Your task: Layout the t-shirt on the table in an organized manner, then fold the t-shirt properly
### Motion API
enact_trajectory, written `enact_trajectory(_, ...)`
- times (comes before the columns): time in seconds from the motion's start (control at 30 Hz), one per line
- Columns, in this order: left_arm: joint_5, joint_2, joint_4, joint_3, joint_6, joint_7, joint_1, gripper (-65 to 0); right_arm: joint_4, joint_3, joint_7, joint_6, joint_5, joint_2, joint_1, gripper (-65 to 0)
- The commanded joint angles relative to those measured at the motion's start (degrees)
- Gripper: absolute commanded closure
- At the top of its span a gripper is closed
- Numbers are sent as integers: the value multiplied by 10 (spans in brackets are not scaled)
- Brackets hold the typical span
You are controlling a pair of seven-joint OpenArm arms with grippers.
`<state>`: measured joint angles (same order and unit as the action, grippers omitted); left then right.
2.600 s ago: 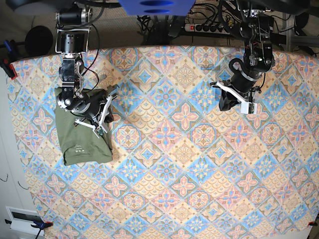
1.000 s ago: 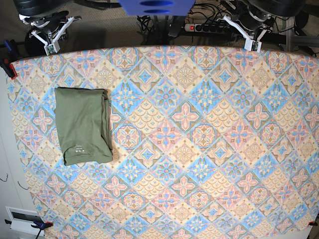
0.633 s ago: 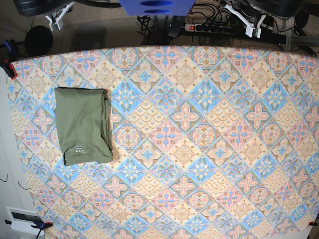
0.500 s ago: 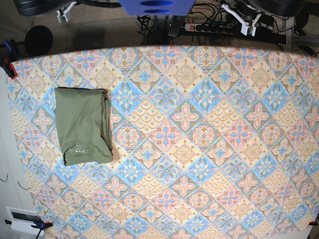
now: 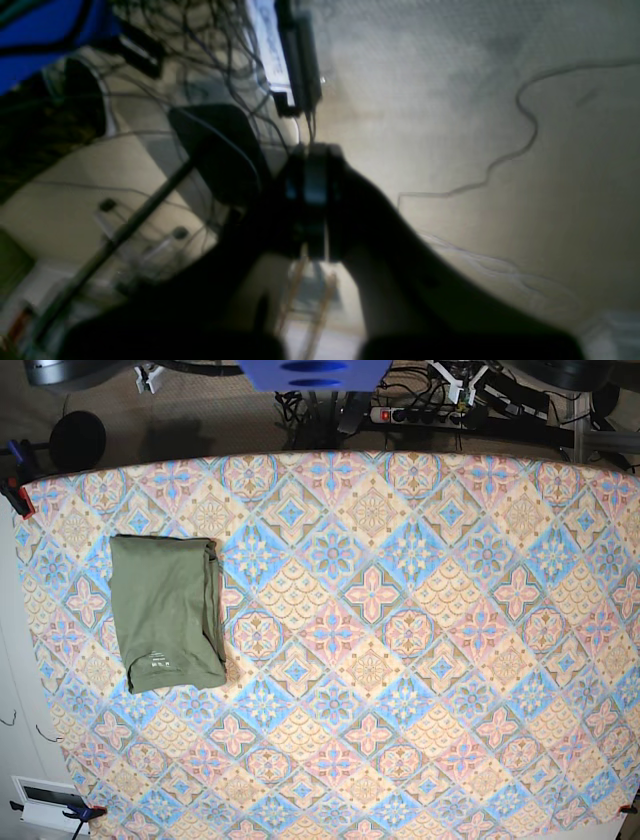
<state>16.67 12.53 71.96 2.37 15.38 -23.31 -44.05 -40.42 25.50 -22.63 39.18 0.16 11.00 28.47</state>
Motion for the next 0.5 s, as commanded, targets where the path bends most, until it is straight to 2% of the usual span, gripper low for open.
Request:
enact_trajectory(0.0,2,3,-8,1,2,9,3,0,0,0,12,8,7,7,-7,-7)
enact_trajectory(0.1,2,-4,-54,1,2,10,36,0,13,-10,13,8,6,7,-21,-7)
enact_trajectory(0.2,1,-14,-107,0,2,20,71,0,37,-64,35,8,6,6,-33,-7)
enact_trajectory(0.3,-10,-18,-176,-32,2,63,106,0,79,-101,68,8,7,5,-55,-7)
enact_trajectory(0.47,-26,-19,-322,-65,2,162,165,0,169,-109,128,8,7,4,-82,-7)
